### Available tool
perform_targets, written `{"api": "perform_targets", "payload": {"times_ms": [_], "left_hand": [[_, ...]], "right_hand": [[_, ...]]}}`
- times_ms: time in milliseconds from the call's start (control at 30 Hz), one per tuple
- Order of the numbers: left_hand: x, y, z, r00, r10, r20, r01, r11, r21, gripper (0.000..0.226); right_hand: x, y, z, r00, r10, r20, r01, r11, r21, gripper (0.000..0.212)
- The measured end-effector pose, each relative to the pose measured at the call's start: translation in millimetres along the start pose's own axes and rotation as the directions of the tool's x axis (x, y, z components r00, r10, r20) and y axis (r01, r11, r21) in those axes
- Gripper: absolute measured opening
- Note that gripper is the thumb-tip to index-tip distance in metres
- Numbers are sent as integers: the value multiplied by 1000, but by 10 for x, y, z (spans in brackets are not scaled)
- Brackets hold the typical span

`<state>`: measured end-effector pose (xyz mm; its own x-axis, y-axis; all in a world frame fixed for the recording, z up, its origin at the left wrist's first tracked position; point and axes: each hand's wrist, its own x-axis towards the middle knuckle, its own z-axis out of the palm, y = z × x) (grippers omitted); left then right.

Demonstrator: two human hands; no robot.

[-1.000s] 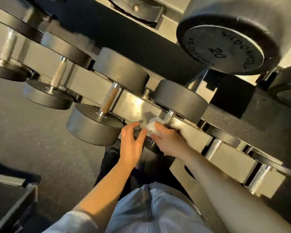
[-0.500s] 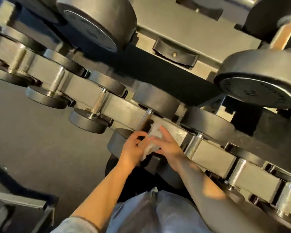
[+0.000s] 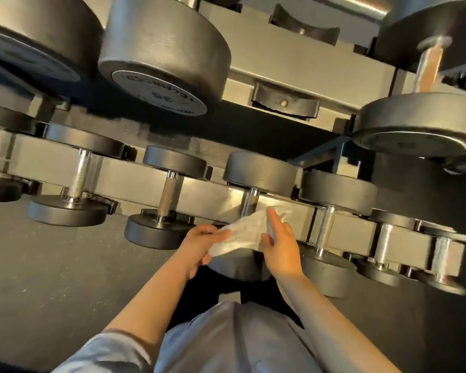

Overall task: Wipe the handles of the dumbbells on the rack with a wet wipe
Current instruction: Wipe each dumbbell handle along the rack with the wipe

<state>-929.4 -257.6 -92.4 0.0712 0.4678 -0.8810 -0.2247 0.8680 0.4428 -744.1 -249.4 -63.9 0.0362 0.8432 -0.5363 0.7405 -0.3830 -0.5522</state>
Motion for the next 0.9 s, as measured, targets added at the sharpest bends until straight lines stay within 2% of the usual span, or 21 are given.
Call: {"api": "perform_targets", "payload": {"times_ms": [67,133,200,267,333,433,567,633,700,733,833,900], "left_hand": [[-2,77,66,988,-103,116,82,981,173,30],[-3,153,154,977,-137,162,96,967,236,33],[11,199,218,976,-104,191,72,983,171,35],[18,233,233,967,-17,253,9,999,33,39],[1,284,241,955,34,295,-13,997,-73,28],[-43,368,284,937,44,346,-23,998,-64,18],[-54,410,362,910,110,399,-74,992,-105,43],[-52,408,417,911,122,395,-86,991,-107,54],[-55,407,469,928,108,356,-111,994,-13,55],[-44,405,488,940,107,325,-136,988,68,53],[16,384,566,953,165,253,-224,948,224,51],[92,343,590,944,289,157,-322,910,260,48]], "right_hand": [[22,43,-54,998,60,-36,-60,998,9,63],[33,65,-107,997,71,-40,-71,997,15,62],[49,93,-145,996,78,-43,-76,996,44,62],[92,144,-164,995,95,-41,-92,992,90,58],[142,179,-177,990,133,-47,-124,979,159,50],[196,212,-199,980,180,-85,-150,949,279,36],[282,269,-195,941,334,-61,-279,863,421,34],[325,242,-205,914,404,51,-348,711,611,35],[342,188,-210,889,412,202,-398,474,785,40],[350,174,-188,887,402,225,-396,417,818,44],[444,234,-39,897,403,181,-364,444,819,57],[551,251,15,889,428,161,-382,503,775,60]]}}
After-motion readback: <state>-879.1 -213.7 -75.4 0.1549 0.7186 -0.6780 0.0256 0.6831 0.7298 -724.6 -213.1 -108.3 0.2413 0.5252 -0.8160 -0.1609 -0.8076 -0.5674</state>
